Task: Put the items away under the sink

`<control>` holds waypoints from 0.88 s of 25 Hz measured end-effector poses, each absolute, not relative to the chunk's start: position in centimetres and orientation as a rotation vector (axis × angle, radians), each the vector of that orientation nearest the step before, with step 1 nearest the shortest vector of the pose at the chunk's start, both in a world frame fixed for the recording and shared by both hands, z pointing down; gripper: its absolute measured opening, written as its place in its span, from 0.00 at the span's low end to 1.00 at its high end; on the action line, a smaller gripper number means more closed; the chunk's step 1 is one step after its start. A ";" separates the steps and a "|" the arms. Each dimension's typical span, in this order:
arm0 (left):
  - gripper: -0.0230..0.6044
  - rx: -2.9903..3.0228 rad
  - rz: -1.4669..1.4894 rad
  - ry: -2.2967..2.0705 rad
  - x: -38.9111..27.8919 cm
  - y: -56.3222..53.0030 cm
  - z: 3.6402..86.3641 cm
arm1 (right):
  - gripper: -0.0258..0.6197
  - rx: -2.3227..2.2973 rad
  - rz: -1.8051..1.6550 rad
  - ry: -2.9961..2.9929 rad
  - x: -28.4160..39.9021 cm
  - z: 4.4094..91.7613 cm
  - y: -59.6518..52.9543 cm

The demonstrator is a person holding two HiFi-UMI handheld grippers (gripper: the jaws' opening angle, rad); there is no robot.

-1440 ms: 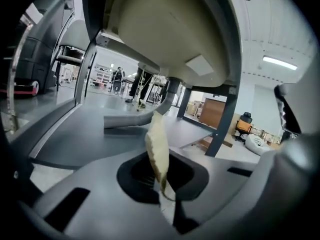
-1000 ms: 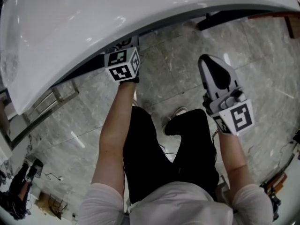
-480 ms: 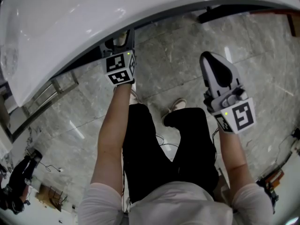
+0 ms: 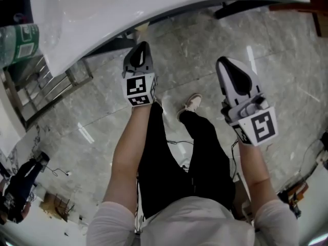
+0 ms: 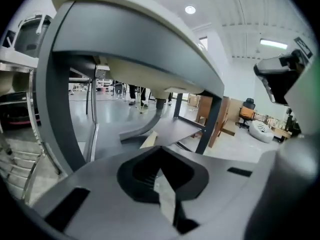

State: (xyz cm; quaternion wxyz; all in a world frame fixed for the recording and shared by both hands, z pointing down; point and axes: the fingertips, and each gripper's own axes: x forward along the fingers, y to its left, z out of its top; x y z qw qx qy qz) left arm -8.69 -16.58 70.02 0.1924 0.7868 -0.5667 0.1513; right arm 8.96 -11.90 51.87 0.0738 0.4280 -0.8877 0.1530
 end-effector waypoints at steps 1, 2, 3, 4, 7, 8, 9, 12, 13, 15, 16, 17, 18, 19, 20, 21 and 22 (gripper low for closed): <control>0.04 2.210 0.403 -1.578 -8.1 -16.3 68.9 | 0.11 1.291 0.458 -2.664 9.2 50.9 -11.7; 0.04 2.212 0.384 -1.568 -7.6 -16.1 67.7 | 0.11 1.297 0.456 -2.663 9.3 50.0 -11.4; 0.04 2.218 0.367 -1.558 -7.0 -15.9 66.4 | 0.11 1.300 0.452 -2.654 9.5 49.2 -11.0; 0.04 2.227 0.352 -1.549 -6.5 -15.5 65.0 | 0.11 1.298 0.445 -2.643 9.6 48.4 -10.5; 0.04 2.262 0.308 -1.535 -5.4 -14.4 60.2 | 0.11 1.282 0.441 -2.644 9.2 45.5 -9.1; 0.04 2.275 0.292 -1.536 -5.1 -14.2 58.6 | 0.11 1.276 0.438 -2.650 9.0 44.5 -8.8; 0.04 2.290 0.275 -1.538 -4.9 -14.1 57.0 | 0.11 1.268 0.427 -2.655 8.9 43.5 -8.5; 0.04 2.322 0.223 -1.544 -4.7 -13.3 52.5 | 0.11 1.253 0.393 -2.679 8.4 40.8 -7.9; 0.04 2.328 0.205 -1.548 -4.7 -13.0 51.1 | 0.11 1.248 0.389 -2.688 8.3 40.0 -7.7; 0.04 2.336 0.178 -1.559 -4.9 -12.4 48.5 | 0.11 1.245 0.383 -2.683 8.5 38.7 -7.6; 0.04 2.341 0.170 -1.565 -5.0 -12.1 47.4 | 0.11 1.250 0.379 -2.678 8.6 38.1 -7.6; 0.04 2.350 0.162 -1.572 -5.1 -11.8 46.3 | 0.11 1.256 0.377 -2.680 8.7 37.3 -7.7; 0.04 2.359 0.155 -1.579 -5.2 -11.6 45.3 | 0.11 1.263 0.379 -2.688 8.7 36.5 -7.8; 0.04 2.366 0.147 -1.586 -5.3 -11.4 44.5 | 0.11 1.270 0.384 -2.699 8.6 35.7 -8.0; 0.04 2.370 0.139 -1.591 -5.5 -11.2 43.7 | 0.11 1.277 0.388 -2.711 8.6 35.0 -8.1; 0.04 2.372 0.131 -1.595 -5.6 -11.0 42.9 | 0.11 1.283 0.387 -2.722 8.5 34.2 -8.3; 0.04 2.373 0.125 -1.599 -5.8 -10.9 42.2 | 0.11 1.290 0.382 -2.732 8.5 33.4 -8.4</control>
